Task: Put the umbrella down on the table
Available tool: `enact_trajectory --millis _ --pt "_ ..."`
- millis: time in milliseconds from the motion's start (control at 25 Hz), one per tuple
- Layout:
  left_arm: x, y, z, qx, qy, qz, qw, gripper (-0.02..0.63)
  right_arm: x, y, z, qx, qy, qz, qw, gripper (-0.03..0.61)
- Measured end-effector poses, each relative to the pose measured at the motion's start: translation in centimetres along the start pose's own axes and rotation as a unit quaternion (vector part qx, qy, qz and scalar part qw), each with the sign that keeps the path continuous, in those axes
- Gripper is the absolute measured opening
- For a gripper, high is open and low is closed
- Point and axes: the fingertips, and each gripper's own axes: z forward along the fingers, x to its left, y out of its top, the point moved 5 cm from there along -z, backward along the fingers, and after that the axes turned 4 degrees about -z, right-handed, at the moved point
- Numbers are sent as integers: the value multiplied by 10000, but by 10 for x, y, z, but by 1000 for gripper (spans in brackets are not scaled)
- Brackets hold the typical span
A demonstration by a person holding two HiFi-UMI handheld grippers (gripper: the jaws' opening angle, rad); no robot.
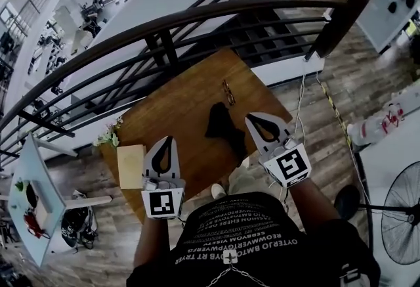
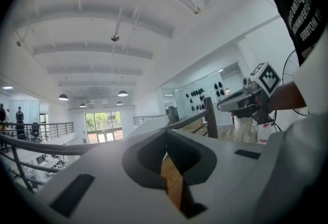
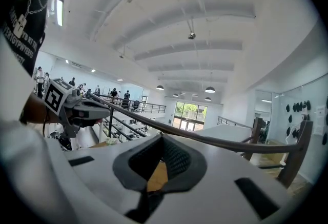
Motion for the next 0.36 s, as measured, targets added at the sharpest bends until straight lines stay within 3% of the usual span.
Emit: enact_trajectory --millis 360 --pt "-10 -2 9 63 -211 28 9998 29 0 -14 1 217 64 184 9996 14"
